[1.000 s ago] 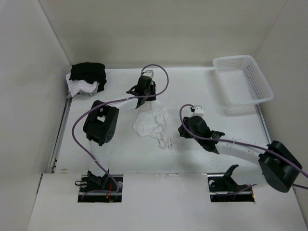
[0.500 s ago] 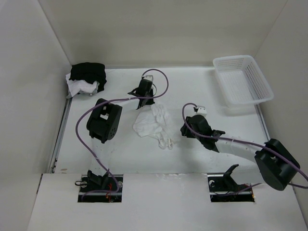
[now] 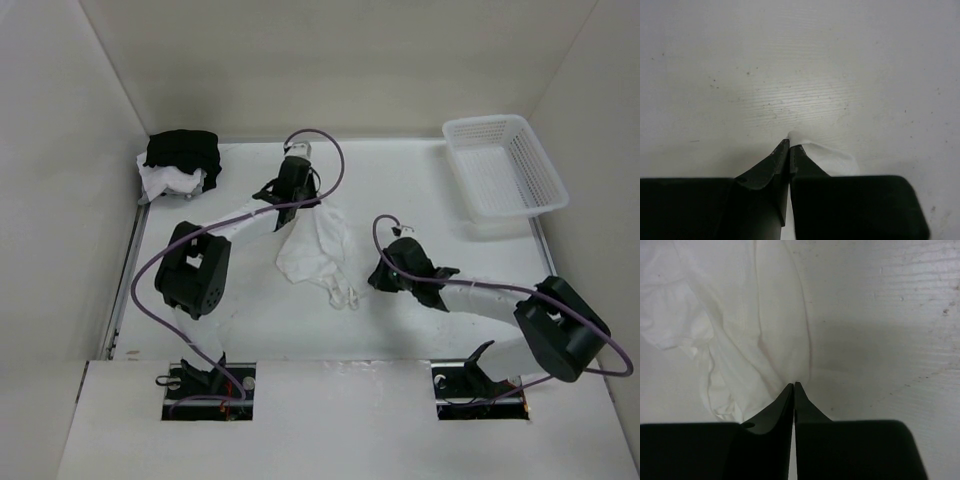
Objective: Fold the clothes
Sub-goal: Flatten the tank top out
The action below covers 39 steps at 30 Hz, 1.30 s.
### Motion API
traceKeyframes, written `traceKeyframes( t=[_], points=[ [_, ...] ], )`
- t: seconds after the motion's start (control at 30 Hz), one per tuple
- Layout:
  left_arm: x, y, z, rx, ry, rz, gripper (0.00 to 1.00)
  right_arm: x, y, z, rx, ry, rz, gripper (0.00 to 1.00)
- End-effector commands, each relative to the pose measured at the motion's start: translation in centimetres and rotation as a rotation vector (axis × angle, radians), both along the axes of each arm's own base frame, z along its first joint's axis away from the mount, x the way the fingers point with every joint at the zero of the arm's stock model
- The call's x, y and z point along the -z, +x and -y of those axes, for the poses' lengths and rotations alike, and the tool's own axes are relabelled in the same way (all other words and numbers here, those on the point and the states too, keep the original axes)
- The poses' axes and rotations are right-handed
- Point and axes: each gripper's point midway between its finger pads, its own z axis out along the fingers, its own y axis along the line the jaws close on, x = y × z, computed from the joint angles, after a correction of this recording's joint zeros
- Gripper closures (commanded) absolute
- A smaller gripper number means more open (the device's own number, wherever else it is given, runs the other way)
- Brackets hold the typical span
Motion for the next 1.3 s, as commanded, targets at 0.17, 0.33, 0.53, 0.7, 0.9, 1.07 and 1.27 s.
traceKeyframes(
  t=[0.17, 0.33, 0.53, 0.7, 0.9, 1.07, 1.27],
  points=[
    [-7.9, 0.6, -1.1, -0.067, -0.143, 0.145, 1.0, -11.6, 7.4, -3.0, 0.027, 0.157, 0.285, 1.0],
    [-19.3, 2.5, -2.0, -0.076, -0.262, 0.322, 1.0, -24.8, 11.7, -2.9, 0.022, 0.154, 0.546, 1.0],
    [-31.6, -2.3, -7.4, -0.155, -0.409, 0.545, 0.99, -34.1, 11.9, -0.1, 0.083, 0.058, 0.759, 0.98],
    [-25.3, -7.4, -10.5, -0.269, -0.457, 0.502, 0.95, -27.2, 10.5, 0.7, 0.086, 0.042, 0.665, 0.91],
    [-7.0, -12.5, -11.7, -0.371, -0.524, 0.227, 0.83, -18.2, 10.8, 4.7, 0.209, 0.022, 0.506, 0.53],
    [1.3, -16.4, -14.2, -0.455, -0.532, 0.091, 0.67, -11.8, 7.1, 2.2, 0.102, 0.004, 0.371, 0.49],
    [3.7, -18.2, -17.1, -0.541, -0.493, 0.062, 0.65, -5.2, 3.9, 2.3, 0.107, -0.039, 0.213, 0.52]
  ],
)
